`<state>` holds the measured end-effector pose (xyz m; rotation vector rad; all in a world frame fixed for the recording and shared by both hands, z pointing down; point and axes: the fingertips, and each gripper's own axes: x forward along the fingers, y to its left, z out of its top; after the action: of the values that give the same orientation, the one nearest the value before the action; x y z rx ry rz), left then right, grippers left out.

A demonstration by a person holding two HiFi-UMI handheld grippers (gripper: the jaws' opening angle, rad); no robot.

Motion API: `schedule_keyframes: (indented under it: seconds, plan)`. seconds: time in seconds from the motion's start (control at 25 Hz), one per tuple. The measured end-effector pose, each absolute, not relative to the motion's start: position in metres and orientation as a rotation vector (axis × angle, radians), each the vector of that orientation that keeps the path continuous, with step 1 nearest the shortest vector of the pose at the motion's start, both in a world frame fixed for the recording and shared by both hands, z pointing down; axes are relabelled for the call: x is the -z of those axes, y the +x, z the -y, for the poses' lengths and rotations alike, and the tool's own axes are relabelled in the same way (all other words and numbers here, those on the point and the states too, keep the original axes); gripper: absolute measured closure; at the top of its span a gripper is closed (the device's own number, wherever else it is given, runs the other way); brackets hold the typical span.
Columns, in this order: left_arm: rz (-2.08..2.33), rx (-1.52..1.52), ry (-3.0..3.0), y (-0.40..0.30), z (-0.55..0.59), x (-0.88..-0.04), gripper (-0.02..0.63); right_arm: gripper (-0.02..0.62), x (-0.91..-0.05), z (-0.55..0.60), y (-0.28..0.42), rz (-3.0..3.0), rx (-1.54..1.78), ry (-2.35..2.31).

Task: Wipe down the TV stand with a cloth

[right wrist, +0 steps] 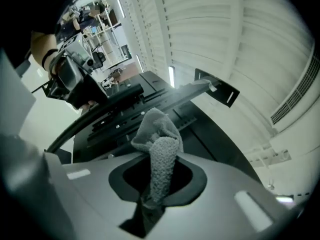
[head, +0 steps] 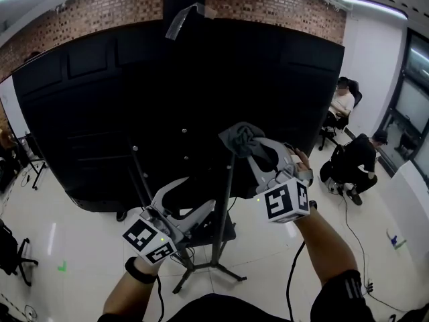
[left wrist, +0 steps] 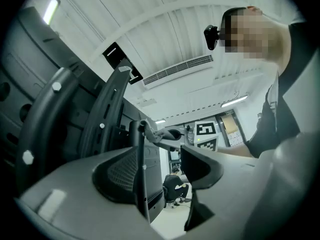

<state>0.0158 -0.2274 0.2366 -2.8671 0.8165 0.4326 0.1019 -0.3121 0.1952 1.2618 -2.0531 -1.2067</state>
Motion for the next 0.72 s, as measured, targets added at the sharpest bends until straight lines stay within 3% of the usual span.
schedule_keyframes:
  seconds: [0.72]
  plan:
    - [-0.816, -0.361, -2.91, 0.08, 0.256, -0.252, 0.316, 0.546, -0.213, 0.383, 0.203, 2.03, 1.096, 1.377]
